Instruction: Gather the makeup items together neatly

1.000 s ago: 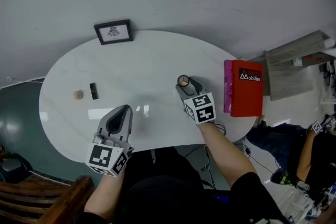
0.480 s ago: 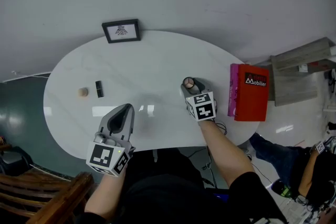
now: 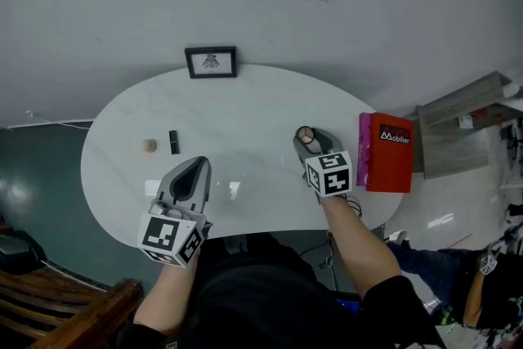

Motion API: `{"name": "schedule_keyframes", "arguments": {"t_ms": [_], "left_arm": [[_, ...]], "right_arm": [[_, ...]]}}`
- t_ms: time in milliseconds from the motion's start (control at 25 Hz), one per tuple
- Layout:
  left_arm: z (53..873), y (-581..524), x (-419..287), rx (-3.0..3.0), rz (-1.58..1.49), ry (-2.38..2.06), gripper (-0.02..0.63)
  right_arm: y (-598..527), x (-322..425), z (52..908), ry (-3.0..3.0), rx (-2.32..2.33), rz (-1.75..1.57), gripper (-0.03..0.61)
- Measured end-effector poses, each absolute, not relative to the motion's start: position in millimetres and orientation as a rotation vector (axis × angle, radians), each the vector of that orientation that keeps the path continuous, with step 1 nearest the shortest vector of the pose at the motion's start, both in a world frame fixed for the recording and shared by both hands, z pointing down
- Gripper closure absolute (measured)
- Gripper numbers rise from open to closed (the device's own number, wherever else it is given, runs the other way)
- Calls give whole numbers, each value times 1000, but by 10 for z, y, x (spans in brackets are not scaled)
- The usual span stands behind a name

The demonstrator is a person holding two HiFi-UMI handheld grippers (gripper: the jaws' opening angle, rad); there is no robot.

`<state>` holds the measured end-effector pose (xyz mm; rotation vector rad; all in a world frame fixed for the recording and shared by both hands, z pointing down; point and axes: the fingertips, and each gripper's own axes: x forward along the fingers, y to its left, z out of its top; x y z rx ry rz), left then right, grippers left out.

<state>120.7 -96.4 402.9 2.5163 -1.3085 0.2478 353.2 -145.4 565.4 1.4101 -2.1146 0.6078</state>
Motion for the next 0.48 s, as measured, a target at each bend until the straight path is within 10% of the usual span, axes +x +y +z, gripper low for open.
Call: {"name": "schedule_keyframes", "arguments": {"t_ms": [480], "left_arm": [[3932,-1028,-145,2551,263,-1323,591]], "right_arm": [[-1368,2390,4923,-2168,1486,581,367]]}}
